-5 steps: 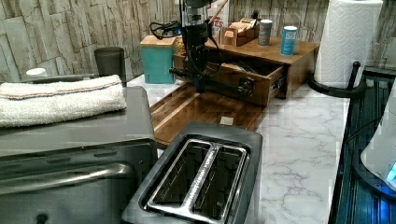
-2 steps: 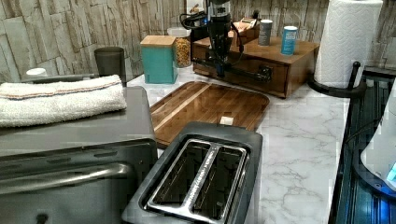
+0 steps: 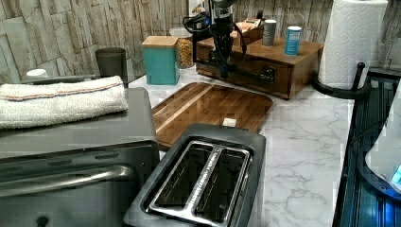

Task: Close the drawer.

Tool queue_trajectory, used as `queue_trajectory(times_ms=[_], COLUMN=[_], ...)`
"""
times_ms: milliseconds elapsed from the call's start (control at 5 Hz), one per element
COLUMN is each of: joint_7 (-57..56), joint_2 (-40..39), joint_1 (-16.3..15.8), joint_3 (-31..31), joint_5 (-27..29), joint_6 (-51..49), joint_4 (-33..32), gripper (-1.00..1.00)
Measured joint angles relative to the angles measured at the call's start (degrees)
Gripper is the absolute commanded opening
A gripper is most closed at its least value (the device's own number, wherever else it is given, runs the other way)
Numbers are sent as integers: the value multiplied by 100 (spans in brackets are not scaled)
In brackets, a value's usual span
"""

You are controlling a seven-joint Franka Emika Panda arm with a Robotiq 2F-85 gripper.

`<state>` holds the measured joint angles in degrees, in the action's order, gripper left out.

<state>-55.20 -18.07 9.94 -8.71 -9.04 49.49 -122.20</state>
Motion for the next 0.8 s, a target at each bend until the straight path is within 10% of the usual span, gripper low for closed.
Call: queue_trajectory(times_ms=[800], joint_7=[3], joint_2=[-1], joint_1=[-51], joint_3=[-43], joint_5=[-13], joint_6=[8], joint_4=[0], gripper=[-100])
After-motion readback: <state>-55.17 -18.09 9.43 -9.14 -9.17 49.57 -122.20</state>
